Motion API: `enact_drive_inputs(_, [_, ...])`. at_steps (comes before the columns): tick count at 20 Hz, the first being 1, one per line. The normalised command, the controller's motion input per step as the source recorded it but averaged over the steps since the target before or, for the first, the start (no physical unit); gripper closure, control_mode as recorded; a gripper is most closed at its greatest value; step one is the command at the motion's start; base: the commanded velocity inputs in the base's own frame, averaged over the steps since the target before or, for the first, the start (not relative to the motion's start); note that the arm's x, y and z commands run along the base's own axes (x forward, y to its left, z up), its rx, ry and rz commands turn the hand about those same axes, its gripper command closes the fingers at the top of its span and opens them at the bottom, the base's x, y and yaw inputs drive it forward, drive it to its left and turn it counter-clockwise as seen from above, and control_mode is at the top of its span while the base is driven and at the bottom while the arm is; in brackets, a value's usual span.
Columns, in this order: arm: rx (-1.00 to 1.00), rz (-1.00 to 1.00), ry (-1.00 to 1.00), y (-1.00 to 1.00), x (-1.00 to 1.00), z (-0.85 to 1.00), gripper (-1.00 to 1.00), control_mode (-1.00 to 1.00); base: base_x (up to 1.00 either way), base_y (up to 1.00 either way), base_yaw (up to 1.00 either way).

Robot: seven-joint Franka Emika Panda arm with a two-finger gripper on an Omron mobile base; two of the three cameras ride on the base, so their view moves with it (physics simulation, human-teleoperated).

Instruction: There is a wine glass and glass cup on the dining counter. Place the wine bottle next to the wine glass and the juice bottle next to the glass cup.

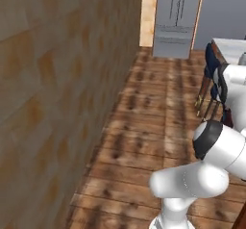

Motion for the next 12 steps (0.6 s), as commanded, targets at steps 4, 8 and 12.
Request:
enact_drive_inputs(4, [0.00, 0.00, 0.00, 0.00, 0.00, 0.00, 1.00, 1.00, 0.89, 0.35, -0.16])
enact_drive_inputs(8, [0.00, 0.00, 0.00, 0.00, 0.00, 0.00, 1.00, 1.00, 0.90, 0.34, -0.14])
enact_drive_inputs(12, [0.00, 0.00, 0.00, 0.00, 0.00, 0.00, 1.00, 1.00, 0.88, 0.27, -0.17])
